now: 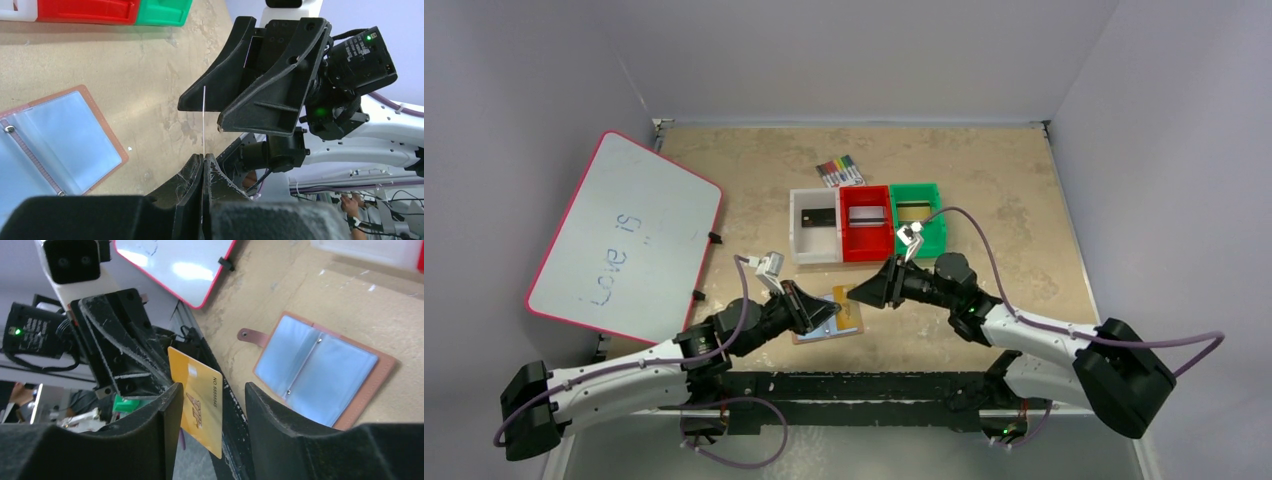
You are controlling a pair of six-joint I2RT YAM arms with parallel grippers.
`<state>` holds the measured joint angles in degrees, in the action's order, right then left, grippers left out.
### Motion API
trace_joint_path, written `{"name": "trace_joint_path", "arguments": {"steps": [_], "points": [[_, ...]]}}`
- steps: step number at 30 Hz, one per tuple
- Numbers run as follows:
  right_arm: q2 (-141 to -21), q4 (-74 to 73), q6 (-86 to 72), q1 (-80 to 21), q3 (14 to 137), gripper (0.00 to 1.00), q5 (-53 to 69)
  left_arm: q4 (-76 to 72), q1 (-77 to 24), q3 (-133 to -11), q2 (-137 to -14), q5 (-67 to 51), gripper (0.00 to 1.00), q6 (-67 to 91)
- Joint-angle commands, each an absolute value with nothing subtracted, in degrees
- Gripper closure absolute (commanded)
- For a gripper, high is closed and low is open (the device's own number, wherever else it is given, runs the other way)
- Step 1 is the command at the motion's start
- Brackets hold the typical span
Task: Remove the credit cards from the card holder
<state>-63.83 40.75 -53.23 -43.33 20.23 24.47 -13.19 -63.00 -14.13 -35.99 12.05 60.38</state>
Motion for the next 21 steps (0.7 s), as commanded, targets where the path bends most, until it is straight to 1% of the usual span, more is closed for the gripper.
{"name": "trace_joint_path", "arguments": {"steps": [1,3,10,13,17,21], "points": [[-65.16,54.82,-56.54,-42.14,18.63,0.51,33.49,-18.04,-62.95,-15.56,-35.83,9.98,1.00,58.71],[-65.36,55.73,-57.08,-41.79,18.33,0.57,34.02,-17.37,-62.85,-15.45,-35.26,10.32,1.00,58.77],[-64.31,57.61,-57.43,-41.31,17.58,0.66,36.74,-15.94,-62.89,-14.45,-32.31,12.46,1.00,59.22],[-65.57,60.97,-58.09,-41.31,17.86,0.68,40.14,-15.99,-62.91,-14.15,-31.69,12.83,1.00,59.32],[-67.28,65.21,-60.02,-41.29,17.69,0.76,42.26,-16.17,-62.87,-14.21,-31.61,12.60,1.00,59.24],[-67.21,64.92,-59.81,-41.15,17.40,0.83,41.57,-15.94,-62.87,-14.10,-31.30,12.65,1.00,59.27]]}}
